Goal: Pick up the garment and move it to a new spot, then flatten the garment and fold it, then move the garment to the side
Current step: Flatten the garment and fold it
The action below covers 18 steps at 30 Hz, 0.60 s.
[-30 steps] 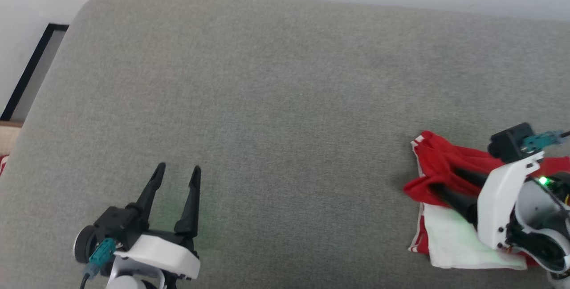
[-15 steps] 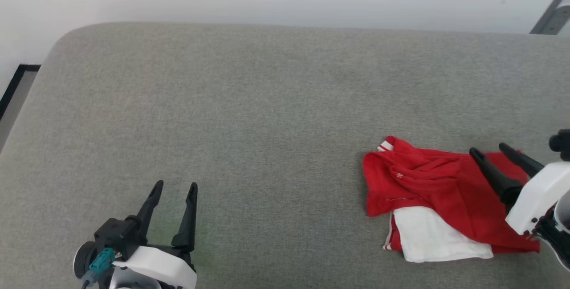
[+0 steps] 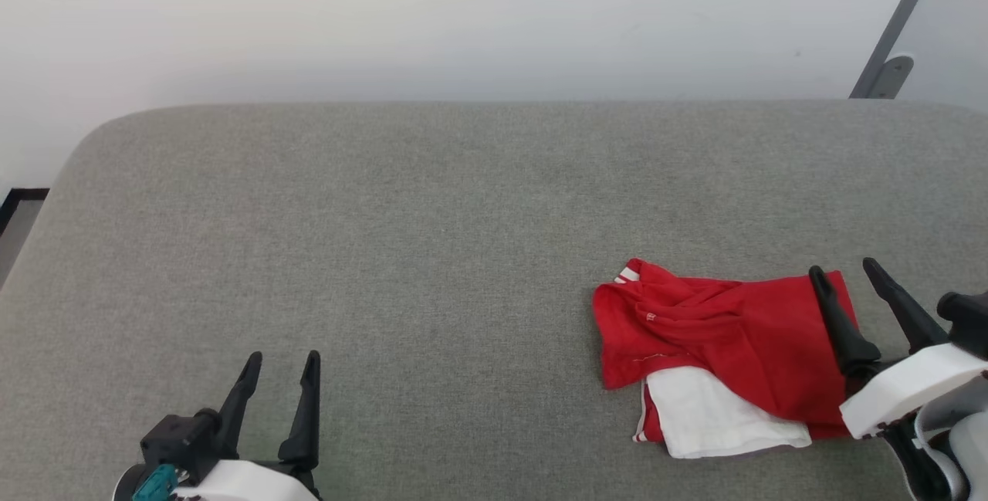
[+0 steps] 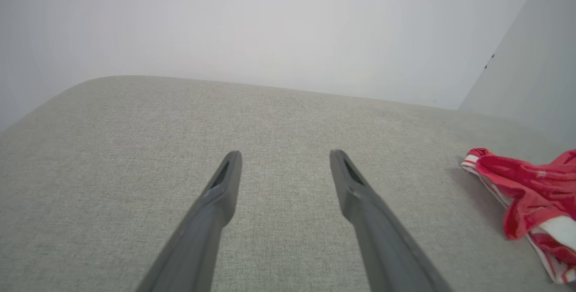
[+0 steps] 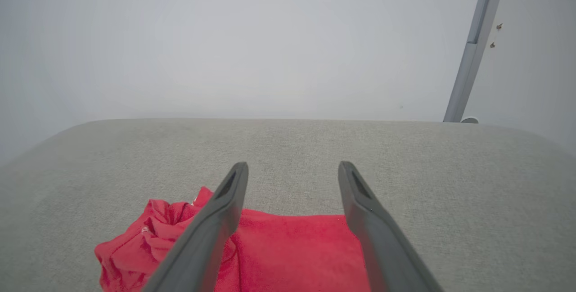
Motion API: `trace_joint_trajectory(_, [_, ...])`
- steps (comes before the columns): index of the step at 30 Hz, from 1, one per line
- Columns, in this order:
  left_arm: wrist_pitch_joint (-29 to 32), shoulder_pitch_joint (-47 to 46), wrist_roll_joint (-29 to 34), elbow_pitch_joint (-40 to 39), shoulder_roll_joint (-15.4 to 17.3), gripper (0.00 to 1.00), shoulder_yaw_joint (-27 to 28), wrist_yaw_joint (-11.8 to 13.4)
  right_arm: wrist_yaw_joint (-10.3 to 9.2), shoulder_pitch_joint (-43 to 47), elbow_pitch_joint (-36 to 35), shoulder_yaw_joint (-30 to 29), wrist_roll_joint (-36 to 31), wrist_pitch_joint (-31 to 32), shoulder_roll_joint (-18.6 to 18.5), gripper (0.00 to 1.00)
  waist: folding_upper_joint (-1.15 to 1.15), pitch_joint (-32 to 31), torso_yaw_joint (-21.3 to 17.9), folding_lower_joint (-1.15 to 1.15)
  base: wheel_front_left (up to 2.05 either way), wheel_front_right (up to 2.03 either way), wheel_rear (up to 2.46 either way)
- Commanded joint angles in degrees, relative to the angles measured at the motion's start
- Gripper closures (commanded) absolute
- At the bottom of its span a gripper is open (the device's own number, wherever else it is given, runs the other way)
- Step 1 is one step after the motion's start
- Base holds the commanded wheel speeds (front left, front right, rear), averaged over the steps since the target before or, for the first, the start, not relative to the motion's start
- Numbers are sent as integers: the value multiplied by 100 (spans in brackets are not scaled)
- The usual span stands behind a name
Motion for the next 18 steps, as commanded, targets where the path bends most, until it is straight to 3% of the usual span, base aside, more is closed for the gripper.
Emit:
trace_joint_trajectory(1, [-29, 98, -51, -71, 8, 0, 53, 13, 0, -21, 0, -27, -167, -69, 88, 0, 0, -51, -24, 0, 0, 0, 0])
trace_joint_trajectory(8, [-29, 378, 95, -374, 15, 0, 197, 13, -1, 440, -419, -584, -764, -65, 333, 0, 0, -88, 13, 0, 0, 0, 0])
trace_joint_trajectory(18, [-29, 916, 279, -826, -100, 0, 397, 13, -1, 1208, -877, -1185, -972, -68, 385, 0, 0, -138, 96, 0, 0, 0, 0])
